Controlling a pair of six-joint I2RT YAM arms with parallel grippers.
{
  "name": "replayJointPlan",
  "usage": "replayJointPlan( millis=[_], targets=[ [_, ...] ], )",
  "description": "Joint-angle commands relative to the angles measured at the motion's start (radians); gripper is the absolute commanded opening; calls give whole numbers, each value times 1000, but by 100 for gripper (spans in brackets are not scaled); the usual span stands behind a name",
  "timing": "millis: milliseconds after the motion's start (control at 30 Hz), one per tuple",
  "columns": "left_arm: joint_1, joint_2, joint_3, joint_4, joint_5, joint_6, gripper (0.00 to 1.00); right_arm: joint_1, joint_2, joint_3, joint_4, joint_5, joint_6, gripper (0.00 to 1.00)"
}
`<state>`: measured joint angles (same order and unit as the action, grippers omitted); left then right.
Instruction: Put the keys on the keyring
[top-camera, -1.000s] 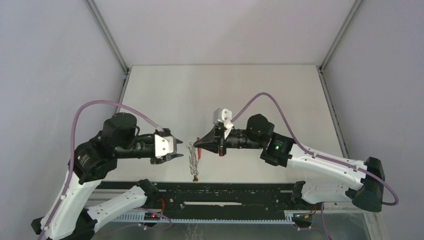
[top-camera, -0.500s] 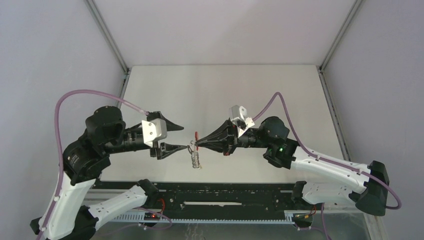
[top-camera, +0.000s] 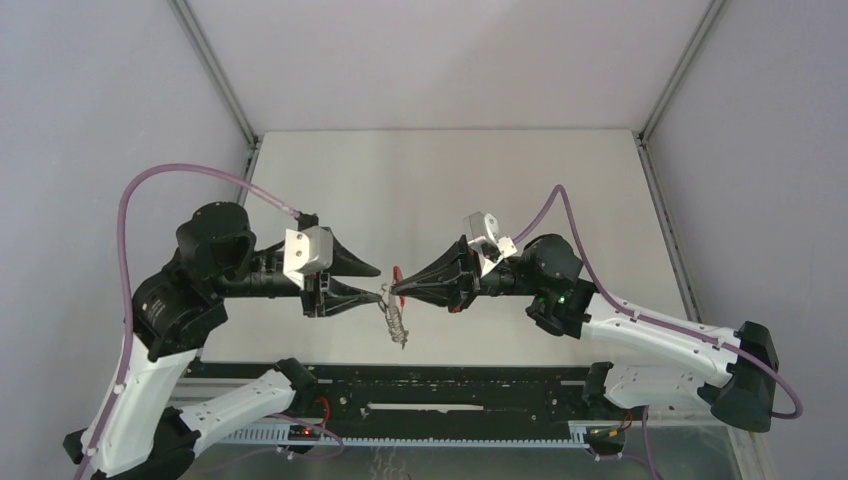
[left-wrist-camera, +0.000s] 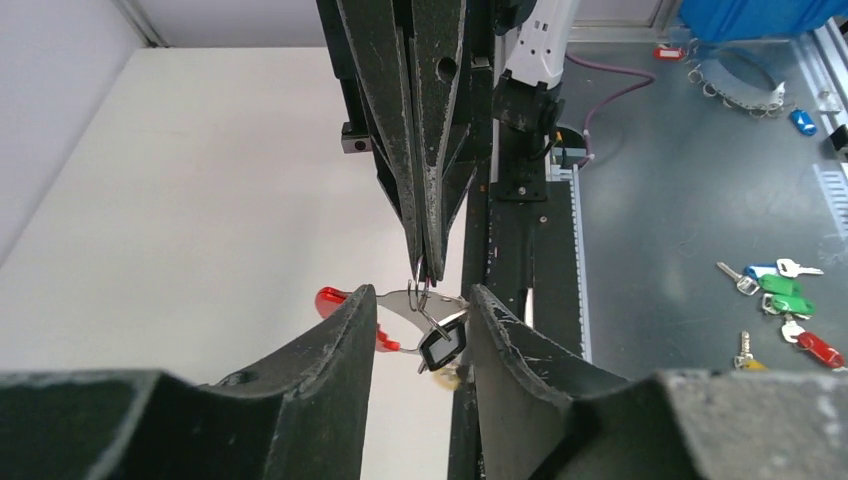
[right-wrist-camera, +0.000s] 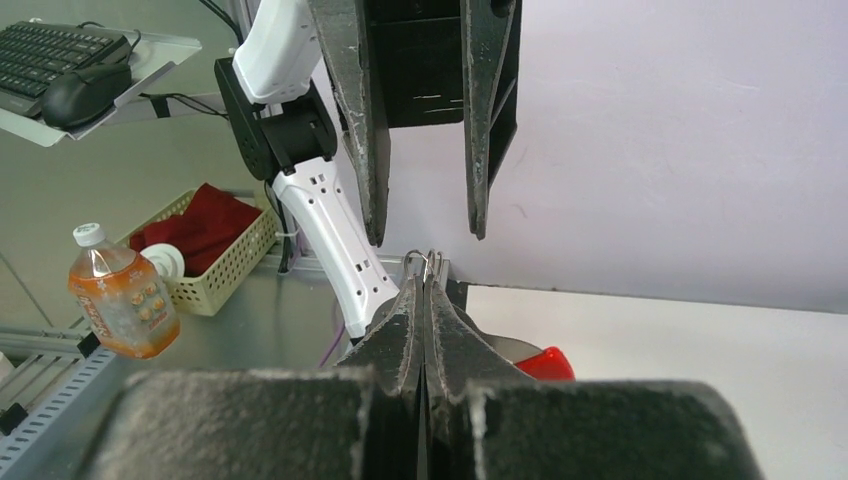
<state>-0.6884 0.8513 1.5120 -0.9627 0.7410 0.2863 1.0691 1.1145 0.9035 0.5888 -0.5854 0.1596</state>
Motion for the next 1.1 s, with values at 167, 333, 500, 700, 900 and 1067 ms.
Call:
replayJointPlan(
  millis=[167, 333, 500, 700, 900, 1067],
  targets=[
    [11, 12, -47, 59, 32, -64, 38, 3, -12, 11, 82, 8, -3, 0],
    [13, 3, -80, 64, 34, -63, 31, 8, -15, 12, 82, 18, -11, 0],
    [15, 9, -88, 88, 40, -77, 17, 16, -13, 12, 77, 25, -22, 0],
    [21, 14, -70, 94, 37, -71, 0, 19, -21, 12, 28, 33, -31, 0],
    [24, 14, -69, 44, 28, -6, 0, -19, -67, 90, -241, 26, -87, 30],
    [24, 21, -58, -9, 22, 81, 0, -57, -49, 270, -640, 26, -222, 85]
  ],
)
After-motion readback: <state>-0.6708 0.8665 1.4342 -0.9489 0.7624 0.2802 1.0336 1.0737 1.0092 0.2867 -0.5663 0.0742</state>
